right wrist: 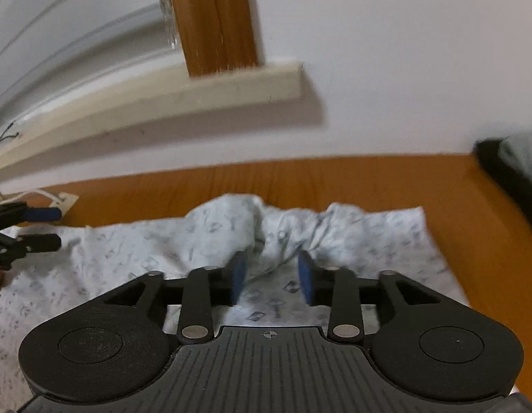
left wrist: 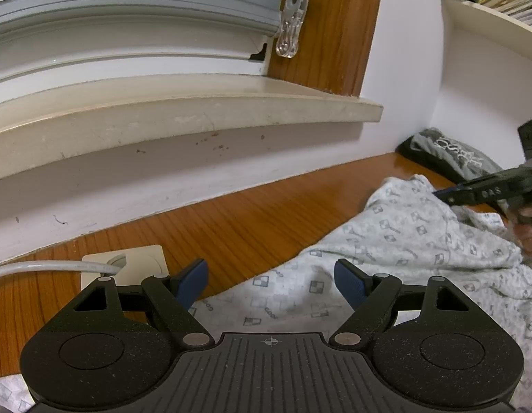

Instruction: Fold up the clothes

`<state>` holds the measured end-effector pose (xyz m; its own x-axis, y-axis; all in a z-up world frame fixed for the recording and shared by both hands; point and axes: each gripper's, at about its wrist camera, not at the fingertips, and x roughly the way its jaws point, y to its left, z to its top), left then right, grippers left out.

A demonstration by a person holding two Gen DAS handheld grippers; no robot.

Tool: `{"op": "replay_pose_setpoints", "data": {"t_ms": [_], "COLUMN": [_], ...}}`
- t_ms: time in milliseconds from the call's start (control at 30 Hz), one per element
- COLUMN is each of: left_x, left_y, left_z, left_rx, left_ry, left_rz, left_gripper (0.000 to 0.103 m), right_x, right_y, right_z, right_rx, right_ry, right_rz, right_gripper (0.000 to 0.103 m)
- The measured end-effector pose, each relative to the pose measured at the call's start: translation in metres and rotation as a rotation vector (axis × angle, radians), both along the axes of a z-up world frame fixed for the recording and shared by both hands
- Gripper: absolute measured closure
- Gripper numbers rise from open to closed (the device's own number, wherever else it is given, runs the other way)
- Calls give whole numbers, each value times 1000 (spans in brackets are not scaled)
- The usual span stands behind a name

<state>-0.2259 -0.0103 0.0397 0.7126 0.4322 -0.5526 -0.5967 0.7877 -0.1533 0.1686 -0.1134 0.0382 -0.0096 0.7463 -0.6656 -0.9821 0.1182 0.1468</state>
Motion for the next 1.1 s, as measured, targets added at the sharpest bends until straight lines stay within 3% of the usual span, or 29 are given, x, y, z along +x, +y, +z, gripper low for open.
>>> {"op": "replay_pose_setpoints", "data": {"t_ms": [167, 233, 267, 367, 433, 533, 600, 667, 900, 1033, 1067, 1100], "left_x": [0, 0, 0, 1, 1, 2, 2, 2, 2, 2, 2, 1], "left_y": [0, 0, 0, 0, 0, 0, 0, -1, -2, -1, -1, -1], "left_z": [0, 0, 0, 0, 1, 1, 1, 2, 2, 2, 2, 2], "left_rx": [0, -1, -1, -2, 0, 2, 2, 2, 5, 3, 3, 3], "left_ry": [1, 0, 0, 3, 5, 8, 10, 9, 16, 13, 13, 12], "left_rz": [-2, -1, -2, -3, -3, -4, -5, -5, -8, -6, -5, -5], "left_gripper": [20, 20, 20, 20, 20, 20, 20, 20, 20, 20, 20, 20], "right_x": [0, 5, 8, 27, 41, 44, 45, 44, 27, 22, 21, 21], "right_y": [21, 23, 25, 11, 5, 6, 3, -4, -3, 4, 5, 4], "right_z": [-7, -2, 0, 23, 31, 27, 21, 17, -10, -19, -18, -14], "right_rx": [15, 52, 70, 240, 288, 247, 217, 202, 49, 38, 43, 54], "right_ry": [36, 37, 38, 61, 101, 72, 85, 92, 140, 172, 179, 171], "right_rz": [-33, -61, -75, -199, -246, -229, -222, -207, -88, -74, -73, -72], "right_gripper": [66, 100, 100, 100, 100, 96, 79, 71, 68, 68, 79, 99]}}
